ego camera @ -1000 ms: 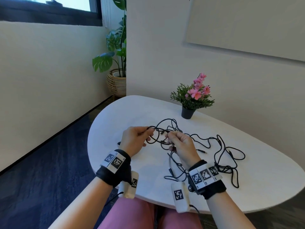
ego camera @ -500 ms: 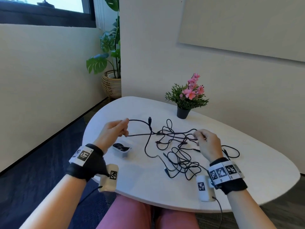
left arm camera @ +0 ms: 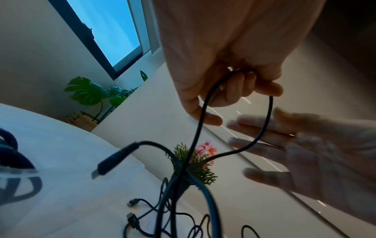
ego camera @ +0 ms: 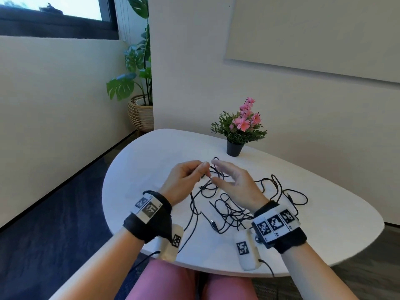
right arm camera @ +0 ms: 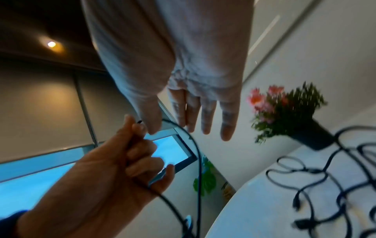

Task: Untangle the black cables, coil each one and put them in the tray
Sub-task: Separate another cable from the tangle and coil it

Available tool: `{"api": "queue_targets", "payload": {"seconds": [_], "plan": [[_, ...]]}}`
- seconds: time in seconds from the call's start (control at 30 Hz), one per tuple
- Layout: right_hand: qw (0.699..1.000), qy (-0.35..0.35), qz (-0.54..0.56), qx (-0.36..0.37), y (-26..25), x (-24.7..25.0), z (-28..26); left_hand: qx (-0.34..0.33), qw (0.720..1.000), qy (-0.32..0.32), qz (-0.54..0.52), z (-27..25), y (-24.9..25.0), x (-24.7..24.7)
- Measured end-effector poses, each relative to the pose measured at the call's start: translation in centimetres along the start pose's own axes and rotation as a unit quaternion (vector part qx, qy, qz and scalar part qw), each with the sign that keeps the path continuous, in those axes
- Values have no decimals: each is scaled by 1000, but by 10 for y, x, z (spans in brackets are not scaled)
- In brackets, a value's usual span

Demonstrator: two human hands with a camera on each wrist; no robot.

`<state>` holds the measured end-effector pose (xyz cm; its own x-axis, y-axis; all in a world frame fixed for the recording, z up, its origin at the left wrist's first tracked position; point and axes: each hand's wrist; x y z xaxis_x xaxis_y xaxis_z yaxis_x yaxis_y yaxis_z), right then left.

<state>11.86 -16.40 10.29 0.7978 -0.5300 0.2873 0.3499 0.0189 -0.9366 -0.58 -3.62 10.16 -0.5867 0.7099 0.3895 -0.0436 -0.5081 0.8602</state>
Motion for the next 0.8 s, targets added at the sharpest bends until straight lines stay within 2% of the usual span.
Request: {"api": "queue_targets", "payload": {"seconds": [0.1,0.2,0.27,0.33,0.4,0.5,0.57,0.63,0.7,0.8], "plan": [[1000,-15,-17,-18,2,-10,7,-7,1000,1,-17,3,7,0],[999,-5,41,-16,-5,-7,10,21,1000,4,-4,8,3,10],[991,43,119,-37,-11,7,10,58,998,-17,4,10,-6,21],[984,102,139,-44,-18,30,8,64,996,-34,45,9,-19,32],[980,156,119,-25,-24,57,6,66,992,-30,102,5,-33,44],[976,201,84,0,-28,99,-1,77,986,2,151,-2,-54,61],[974,225,-1,19,-19,122,-3,85,982,11,165,-6,-63,67],[967,231,-103,29,-8,135,-6,86,983,-2,161,-9,-67,70],[956,252,-143,40,0,140,-8,85,978,-34,185,-10,-68,70],[930,312,-181,66,7,151,-12,94,953,-73,277,-9,-71,71]]}}
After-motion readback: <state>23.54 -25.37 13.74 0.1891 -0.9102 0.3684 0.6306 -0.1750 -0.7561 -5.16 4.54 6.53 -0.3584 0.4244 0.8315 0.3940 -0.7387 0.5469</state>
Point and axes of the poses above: each hand's wrist, its own z-axis towards the middle knuckle, its own x-axis out of the back of the hand, y = z × x, and after that the axes turned 10 degrees about z, right-handed
